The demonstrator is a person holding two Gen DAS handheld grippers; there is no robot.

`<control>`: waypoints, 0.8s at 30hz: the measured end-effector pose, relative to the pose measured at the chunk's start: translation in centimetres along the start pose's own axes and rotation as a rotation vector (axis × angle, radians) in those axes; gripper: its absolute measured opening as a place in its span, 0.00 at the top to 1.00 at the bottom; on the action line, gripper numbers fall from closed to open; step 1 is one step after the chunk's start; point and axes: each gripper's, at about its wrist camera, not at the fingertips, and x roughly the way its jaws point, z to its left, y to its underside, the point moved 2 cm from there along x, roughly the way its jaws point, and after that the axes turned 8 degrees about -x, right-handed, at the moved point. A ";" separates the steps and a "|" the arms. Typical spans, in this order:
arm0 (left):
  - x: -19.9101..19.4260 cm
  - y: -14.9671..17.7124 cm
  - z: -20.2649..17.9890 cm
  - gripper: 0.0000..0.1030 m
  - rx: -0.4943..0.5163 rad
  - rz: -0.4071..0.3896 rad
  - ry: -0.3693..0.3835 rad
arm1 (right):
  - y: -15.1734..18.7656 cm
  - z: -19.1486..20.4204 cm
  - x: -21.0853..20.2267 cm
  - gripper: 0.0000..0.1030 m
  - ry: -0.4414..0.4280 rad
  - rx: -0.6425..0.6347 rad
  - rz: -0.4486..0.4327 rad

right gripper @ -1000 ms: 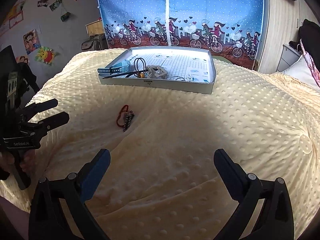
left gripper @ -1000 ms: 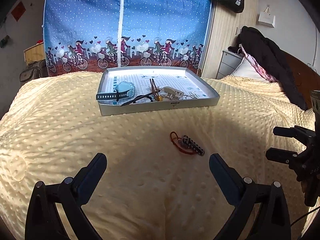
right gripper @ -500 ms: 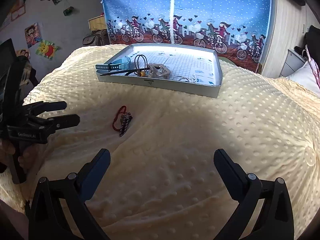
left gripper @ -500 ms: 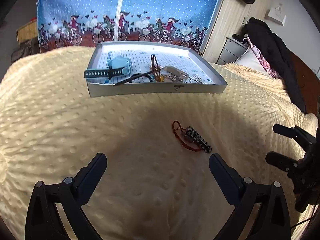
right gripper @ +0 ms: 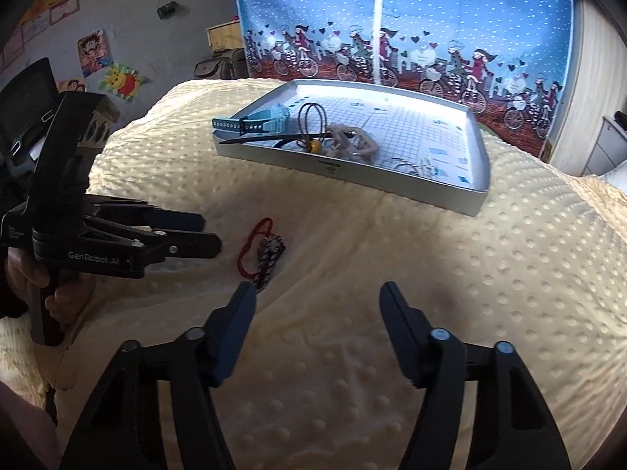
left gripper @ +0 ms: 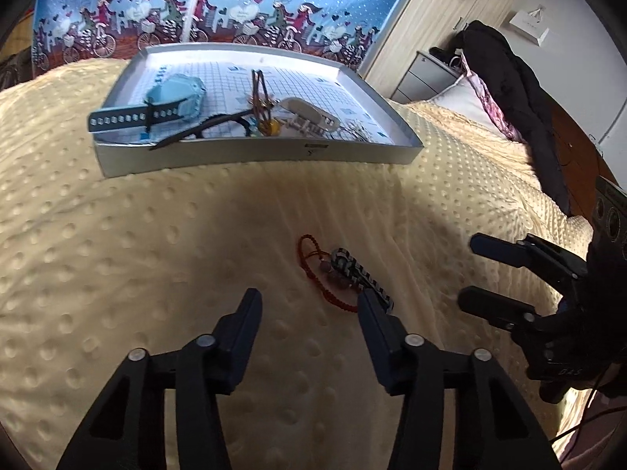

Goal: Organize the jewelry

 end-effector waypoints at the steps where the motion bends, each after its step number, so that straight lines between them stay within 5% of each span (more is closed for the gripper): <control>1: 0.2 -0.1 0.0 0.61 -0.001 0.011 0.009 | -0.1 0.3 0.3 0.54 -0.014 -0.006 0.001; 7: 1.8 -0.4 0.3 0.72 -0.038 0.079 0.051 | -0.2 2.1 1.9 0.74 -0.089 -0.067 0.025; 14: 3.9 -1.3 1.7 0.80 -0.157 0.147 0.105 | 0.1 2.5 3.6 0.74 -0.141 -0.065 0.061; 24: 5.9 -2.0 0.7 0.97 -0.107 0.168 -0.006 | 0.3 2.0 5.1 0.74 -0.123 -0.035 0.087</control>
